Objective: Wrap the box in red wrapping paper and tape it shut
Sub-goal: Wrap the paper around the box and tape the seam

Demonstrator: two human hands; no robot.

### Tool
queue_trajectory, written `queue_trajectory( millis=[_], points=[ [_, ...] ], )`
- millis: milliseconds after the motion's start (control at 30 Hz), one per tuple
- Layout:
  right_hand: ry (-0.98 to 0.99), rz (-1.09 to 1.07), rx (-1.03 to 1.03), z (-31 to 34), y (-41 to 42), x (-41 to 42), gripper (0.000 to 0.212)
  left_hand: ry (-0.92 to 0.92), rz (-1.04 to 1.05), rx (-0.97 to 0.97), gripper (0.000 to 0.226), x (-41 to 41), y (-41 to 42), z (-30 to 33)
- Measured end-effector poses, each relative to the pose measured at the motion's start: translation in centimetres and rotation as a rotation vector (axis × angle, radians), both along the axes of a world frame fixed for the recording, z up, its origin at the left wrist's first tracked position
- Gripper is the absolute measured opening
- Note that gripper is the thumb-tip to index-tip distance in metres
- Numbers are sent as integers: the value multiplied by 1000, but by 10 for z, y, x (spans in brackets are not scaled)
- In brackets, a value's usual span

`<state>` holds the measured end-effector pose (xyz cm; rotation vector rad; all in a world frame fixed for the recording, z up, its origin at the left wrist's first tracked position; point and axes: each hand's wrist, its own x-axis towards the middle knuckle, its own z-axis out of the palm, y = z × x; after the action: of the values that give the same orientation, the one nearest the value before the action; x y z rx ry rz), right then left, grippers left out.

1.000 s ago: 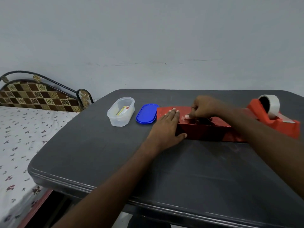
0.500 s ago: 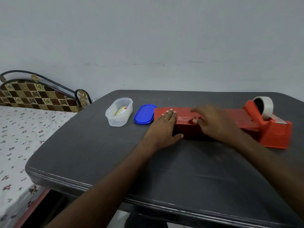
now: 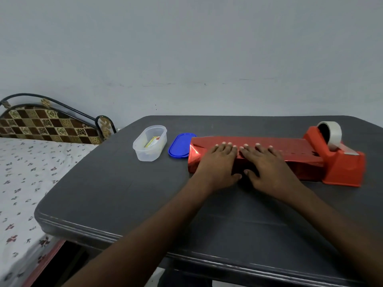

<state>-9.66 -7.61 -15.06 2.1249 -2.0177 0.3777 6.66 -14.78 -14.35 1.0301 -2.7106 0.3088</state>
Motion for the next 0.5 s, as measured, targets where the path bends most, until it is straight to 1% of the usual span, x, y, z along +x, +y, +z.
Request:
queue_trajectory(
  millis=[200,333,400,500],
  points=[
    [-31,-27,-55,-4,3,1,64,-73,68,-110,80,30,-12,-1],
    [-74,-46,-56,-2,5,4,63,-85,72,-149,79,29,-11,0],
    [-100,-44,-43,-1,5,5,63,-79,87,-123,80,29,-11,1],
    [-183,-49,-33,5,5,3,62,-32,124,-12,80,25,-7,7]
  ],
)
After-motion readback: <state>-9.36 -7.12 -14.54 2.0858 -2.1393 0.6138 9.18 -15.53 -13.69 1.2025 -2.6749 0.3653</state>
